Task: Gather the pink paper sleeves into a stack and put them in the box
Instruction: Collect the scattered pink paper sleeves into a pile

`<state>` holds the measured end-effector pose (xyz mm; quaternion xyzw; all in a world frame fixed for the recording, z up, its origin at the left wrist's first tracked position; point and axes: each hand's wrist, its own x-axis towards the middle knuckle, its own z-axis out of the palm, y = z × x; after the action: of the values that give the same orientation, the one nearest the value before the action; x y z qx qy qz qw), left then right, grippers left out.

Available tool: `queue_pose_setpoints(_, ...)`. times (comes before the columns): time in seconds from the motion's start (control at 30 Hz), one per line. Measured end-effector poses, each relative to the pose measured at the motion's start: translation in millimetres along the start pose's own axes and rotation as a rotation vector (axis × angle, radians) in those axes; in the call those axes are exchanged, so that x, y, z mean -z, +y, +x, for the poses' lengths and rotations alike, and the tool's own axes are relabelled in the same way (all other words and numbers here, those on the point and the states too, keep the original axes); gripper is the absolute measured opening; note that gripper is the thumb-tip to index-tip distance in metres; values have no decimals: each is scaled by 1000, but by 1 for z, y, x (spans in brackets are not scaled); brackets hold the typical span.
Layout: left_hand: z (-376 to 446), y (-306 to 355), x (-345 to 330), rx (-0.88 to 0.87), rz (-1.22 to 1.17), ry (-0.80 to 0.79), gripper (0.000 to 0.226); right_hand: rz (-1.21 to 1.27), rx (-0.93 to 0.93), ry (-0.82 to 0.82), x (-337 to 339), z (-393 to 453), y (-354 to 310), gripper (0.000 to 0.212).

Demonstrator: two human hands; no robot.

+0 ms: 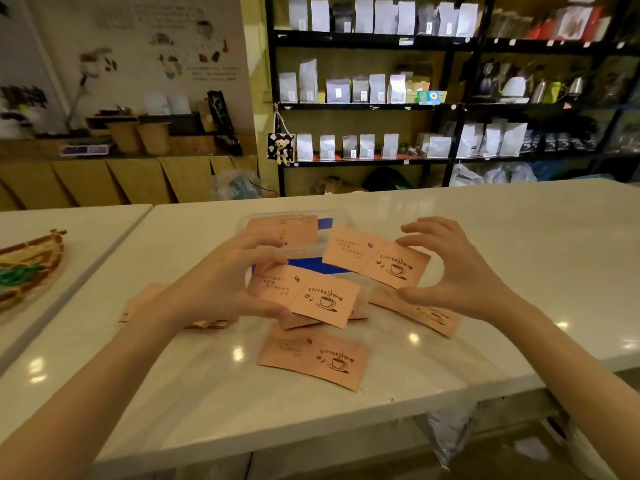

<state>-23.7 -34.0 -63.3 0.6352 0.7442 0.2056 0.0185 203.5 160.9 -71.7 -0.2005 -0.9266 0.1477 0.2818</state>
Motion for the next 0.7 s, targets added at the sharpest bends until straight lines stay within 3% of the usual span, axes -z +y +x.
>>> queue_pose_setpoints(0.1,-12,-17,13,44,2,77,75,35,45,66,-13,18,-17,65)
queue_pose_setpoints(0.3,-41,-56,25,195,45,166,90,203,115,36,-56,54,-63,65)
queue_pose_setpoints(0.4,-51,-69,28,303,50,190,77,250,167,7,-83,68,-84,66)
queue_pose_setpoints(0.7,-65,-110,17,465,-118,145,87,323,222,-220,-134,85,-120,63)
